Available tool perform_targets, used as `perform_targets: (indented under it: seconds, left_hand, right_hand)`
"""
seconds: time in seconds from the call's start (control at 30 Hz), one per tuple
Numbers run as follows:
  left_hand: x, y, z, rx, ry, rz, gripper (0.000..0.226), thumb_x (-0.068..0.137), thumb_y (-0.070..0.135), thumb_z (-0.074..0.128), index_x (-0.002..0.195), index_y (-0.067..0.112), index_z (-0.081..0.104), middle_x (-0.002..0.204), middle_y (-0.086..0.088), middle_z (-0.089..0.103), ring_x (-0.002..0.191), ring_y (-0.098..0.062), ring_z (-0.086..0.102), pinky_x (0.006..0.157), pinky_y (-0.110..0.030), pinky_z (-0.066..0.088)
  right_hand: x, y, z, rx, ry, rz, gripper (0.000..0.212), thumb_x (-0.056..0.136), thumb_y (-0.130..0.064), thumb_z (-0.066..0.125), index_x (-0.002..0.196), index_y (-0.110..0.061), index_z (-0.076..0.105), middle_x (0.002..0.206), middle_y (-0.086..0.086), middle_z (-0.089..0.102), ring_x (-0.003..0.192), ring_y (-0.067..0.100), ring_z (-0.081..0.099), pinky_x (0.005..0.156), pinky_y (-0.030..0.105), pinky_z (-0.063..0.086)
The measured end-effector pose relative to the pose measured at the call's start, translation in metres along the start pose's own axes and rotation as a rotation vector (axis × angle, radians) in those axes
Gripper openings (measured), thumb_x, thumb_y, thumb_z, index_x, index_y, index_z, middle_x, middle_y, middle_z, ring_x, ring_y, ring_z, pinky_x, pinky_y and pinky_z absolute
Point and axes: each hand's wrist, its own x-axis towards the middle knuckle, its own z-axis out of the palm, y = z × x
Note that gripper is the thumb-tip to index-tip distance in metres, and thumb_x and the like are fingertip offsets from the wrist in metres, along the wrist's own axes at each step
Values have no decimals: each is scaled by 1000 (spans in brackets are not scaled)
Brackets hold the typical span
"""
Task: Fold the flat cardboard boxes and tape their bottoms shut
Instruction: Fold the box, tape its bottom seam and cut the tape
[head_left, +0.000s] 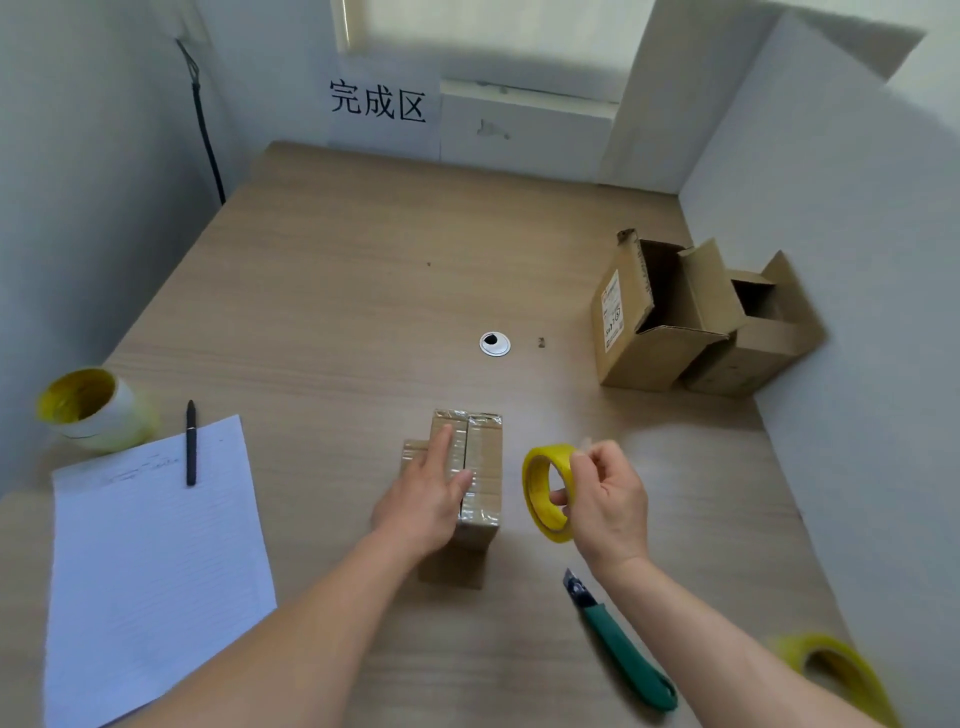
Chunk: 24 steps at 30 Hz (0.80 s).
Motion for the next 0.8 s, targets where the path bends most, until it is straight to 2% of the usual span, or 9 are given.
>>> perform_targets:
  seconds: [0.1, 0.17, 0.33, 0.4, 0.5, 0.57, 0.63, 0.73, 0.8]
  left_hand:
    - [-4, 2, 2, -8, 9, 13, 61, 101, 48, 39, 153, 37, 9, 154, -4, 39, 132, -30, 47, 99, -42, 44]
    - [-6, 4, 3, 2, 10, 14, 60, 101, 48, 39, 152, 38, 9, 152, -4, 42, 130, -31, 49, 96, -43, 45]
    - [-14, 8, 9, 2, 2, 10, 59, 102, 48, 36, 152, 39, 8, 153, -1, 39, 131, -30, 48, 97, -42, 44]
    - [-20, 9, 12, -14, 5, 18, 60, 102, 47, 36, 154, 38, 8, 156, -1, 36, 134, -29, 45, 99, -42, 43]
    - [-25, 12, 14, -28, 10, 20, 61, 102, 46, 37, 155, 37, 7, 158, -1, 32, 137, -28, 41, 103, -42, 41]
    - [-26, 12, 15, -30, 5, 9, 61, 102, 47, 37, 155, 37, 7, 158, 0, 33, 137, -28, 42, 103, -42, 41]
    - [-30, 10, 16, -27, -4, 13, 61, 102, 47, 38, 154, 38, 7, 158, 0, 34, 136, -28, 43, 103, -41, 41]
    - [-34, 8, 16, -33, -1, 19, 61, 102, 47, 38, 154, 37, 8, 157, 0, 34, 137, -27, 42, 103, -41, 41]
    - [-35, 8, 17, -37, -6, 24, 61, 102, 47, 38, 154, 37, 8, 158, 0, 34, 137, -27, 42, 104, -41, 41]
  right_hand:
    - [1, -5, -16, -9, 22, -24, 25, 88, -12, 59, 69, -9, 44, 63, 18, 58, 56, 18, 70, 58, 43, 52]
    - [3, -4, -27, -49, 31, -39, 28, 85, -11, 61, 65, -12, 42, 62, 20, 56, 55, 16, 70, 57, 39, 48]
    - [-1, 10, -47, -240, 17, -118, 20, 71, -34, 55, 66, -18, 44, 57, 8, 55, 65, 30, 64, 60, 41, 49]
    - [-7, 17, -53, -298, -3, -161, 22, 71, -32, 57, 65, -15, 44, 57, 5, 55, 64, 30, 55, 61, 41, 45]
    - [-15, 29, -60, -391, -28, -216, 26, 78, -16, 69, 66, -15, 46, 58, 0, 47, 64, 29, 47, 59, 39, 41]
    - [-20, 37, -64, -427, -40, -230, 28, 78, -12, 71, 67, -17, 46, 58, -3, 45, 62, 25, 45, 57, 31, 38]
    - [-26, 43, -67, -427, -51, -243, 29, 76, -10, 73, 69, -19, 46, 59, -4, 46, 59, 18, 43, 54, 21, 34]
    - [-36, 47, -72, -450, -104, -286, 30, 72, -10, 73, 75, -21, 45, 60, -8, 48, 56, 8, 44, 54, 21, 34]
    - [-43, 55, -76, -493, -147, -354, 27, 71, -19, 71, 79, -24, 46, 64, -11, 52, 57, 11, 50, 54, 25, 35]
